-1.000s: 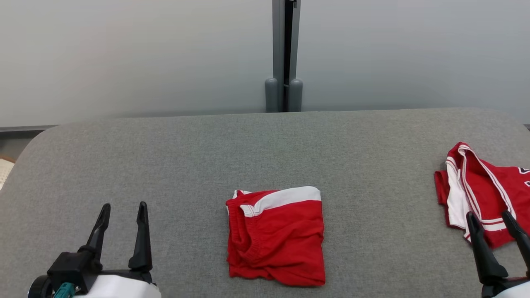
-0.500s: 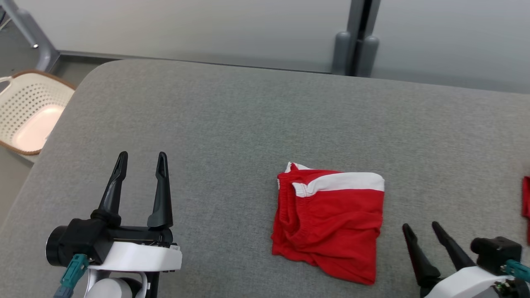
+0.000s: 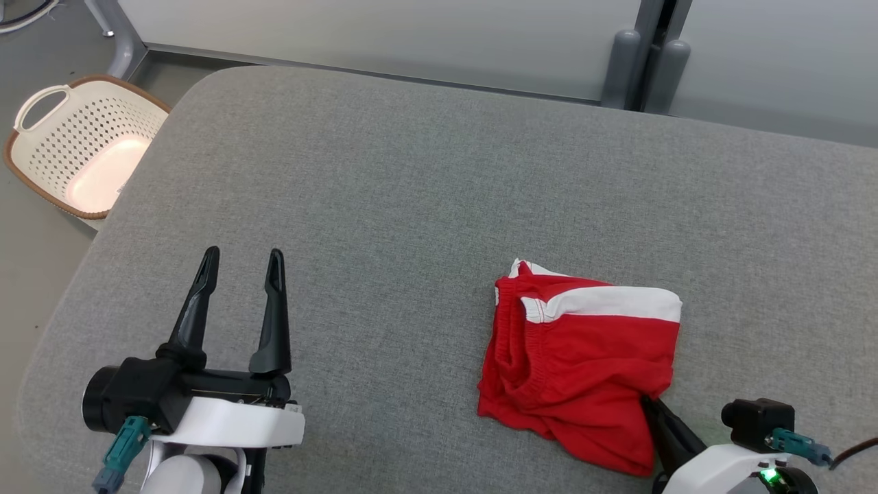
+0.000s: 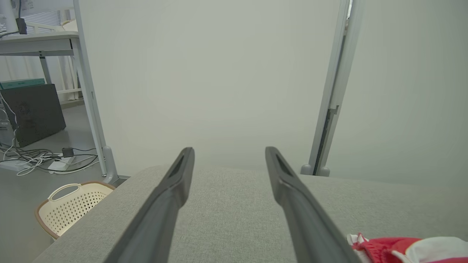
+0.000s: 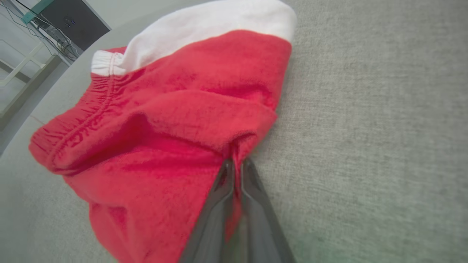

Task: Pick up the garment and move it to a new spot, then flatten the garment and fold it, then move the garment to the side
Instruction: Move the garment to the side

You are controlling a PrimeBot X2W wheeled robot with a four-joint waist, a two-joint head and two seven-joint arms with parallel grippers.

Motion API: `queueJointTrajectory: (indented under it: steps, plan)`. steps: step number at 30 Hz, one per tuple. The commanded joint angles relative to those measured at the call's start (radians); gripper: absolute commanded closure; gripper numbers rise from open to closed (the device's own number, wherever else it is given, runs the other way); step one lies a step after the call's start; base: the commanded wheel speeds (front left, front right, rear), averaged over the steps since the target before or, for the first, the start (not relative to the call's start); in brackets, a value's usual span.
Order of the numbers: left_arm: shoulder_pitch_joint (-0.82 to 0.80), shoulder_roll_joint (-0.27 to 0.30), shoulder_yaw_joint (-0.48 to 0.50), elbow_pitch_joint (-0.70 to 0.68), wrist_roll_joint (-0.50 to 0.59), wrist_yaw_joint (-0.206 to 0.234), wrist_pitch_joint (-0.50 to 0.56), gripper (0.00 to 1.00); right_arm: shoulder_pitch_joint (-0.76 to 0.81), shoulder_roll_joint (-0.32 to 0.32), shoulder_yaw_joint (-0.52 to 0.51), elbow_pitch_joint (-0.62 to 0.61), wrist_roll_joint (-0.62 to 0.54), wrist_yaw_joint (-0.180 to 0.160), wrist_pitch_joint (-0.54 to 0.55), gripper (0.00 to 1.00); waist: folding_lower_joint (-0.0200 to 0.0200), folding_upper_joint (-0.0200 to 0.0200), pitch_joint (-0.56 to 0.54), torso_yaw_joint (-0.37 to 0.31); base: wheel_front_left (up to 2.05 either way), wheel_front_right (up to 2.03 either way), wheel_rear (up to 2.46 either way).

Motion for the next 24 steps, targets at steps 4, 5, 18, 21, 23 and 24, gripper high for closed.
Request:
queueJointTrajectory:
  steps: [4, 5, 18, 21, 23, 24]
  plan:
    - [-0.019, 0.004, 0.012, -0.006, 0.011, -0.022, -0.004, 0.0, -0.009, -0.028, 0.0, -0.016, -0.008, 0.0, 0.005, 1.0, 0.0, 0.0, -0.003, -0.011, 0.0, 0.0, 0.0]
    - [-0.017, 0.005, 0.014, -0.007, 0.014, -0.026, -0.004, 0.0, -0.006, -0.038, -0.004, -0.024, -0.015, 0.0, 0.005, 1.0, 0.0, 0.0, -0.004, -0.016, 0.0, 0.0, 0.0]
    - [-0.018, 0.026, 0.008, -0.041, 0.048, -0.062, -0.002, 0.0, -0.007, -0.163, 0.008, -0.104, -0.009, 0.0, 0.036, 1.0, 0.0, 0.0, 0.033, -0.26, 0.0, 0.0, 0.0]
    - [-0.036, 0.031, -0.002, -0.045, 0.052, -0.07, 0.004, 0.0, -0.02, -0.185, 0.018, -0.106, -0.005, 0.0, 0.029, 1.0, 0.0, 0.0, 0.049, -0.305, 0.0, 0.0, 0.0]
    - [-0.057, 0.034, -0.007, -0.05, 0.056, -0.076, 0.009, 0.0, -0.051, -0.203, 0.027, -0.11, 0.006, 0.0, 0.021, 1.0, 0.0, 0.0, 0.072, -0.349, 0.0, 0.0, 0.0]
    - [-0.069, 0.035, -0.01, -0.052, 0.059, -0.079, 0.012, 0.0, -0.073, -0.215, 0.03, -0.109, 0.011, 0.0, 0.017, 1.0, 0.0, 0.0, 0.085, -0.369, 0.0, 0.0, 0.0]
